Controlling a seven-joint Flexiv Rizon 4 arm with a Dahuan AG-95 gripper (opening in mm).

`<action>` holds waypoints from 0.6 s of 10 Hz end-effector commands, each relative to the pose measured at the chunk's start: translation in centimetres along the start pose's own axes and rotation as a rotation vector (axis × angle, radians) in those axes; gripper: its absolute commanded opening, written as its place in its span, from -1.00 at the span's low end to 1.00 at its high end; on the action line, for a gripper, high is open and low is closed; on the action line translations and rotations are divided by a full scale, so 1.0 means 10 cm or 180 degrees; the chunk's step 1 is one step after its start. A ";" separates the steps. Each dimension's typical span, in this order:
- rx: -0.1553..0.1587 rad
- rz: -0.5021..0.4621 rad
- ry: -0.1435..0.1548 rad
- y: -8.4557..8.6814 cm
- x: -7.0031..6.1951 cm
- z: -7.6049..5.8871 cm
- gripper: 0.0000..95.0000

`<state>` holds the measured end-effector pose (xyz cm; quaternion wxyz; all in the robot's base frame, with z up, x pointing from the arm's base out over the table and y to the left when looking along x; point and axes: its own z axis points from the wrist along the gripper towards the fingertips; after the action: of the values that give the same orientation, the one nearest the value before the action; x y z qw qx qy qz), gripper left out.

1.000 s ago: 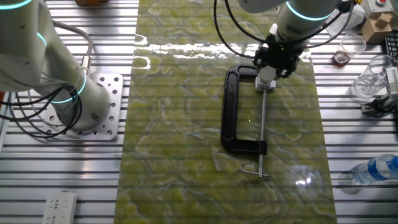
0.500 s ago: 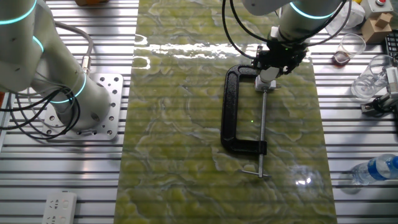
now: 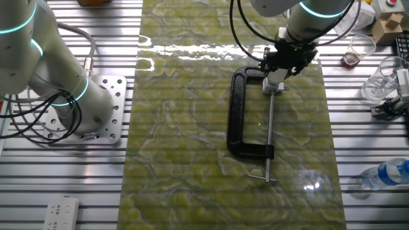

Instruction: Take out the light bulb by rotating it

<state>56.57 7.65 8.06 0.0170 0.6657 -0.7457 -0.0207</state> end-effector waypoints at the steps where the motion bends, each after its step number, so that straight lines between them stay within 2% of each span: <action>1: 0.0012 -0.0004 0.0011 0.00 0.00 -0.02 -1.00; 6: 0.0042 -0.0002 0.0002 0.00 0.00 0.01 -1.00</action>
<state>56.50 7.66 7.81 0.0130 0.6661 -0.7456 -0.0155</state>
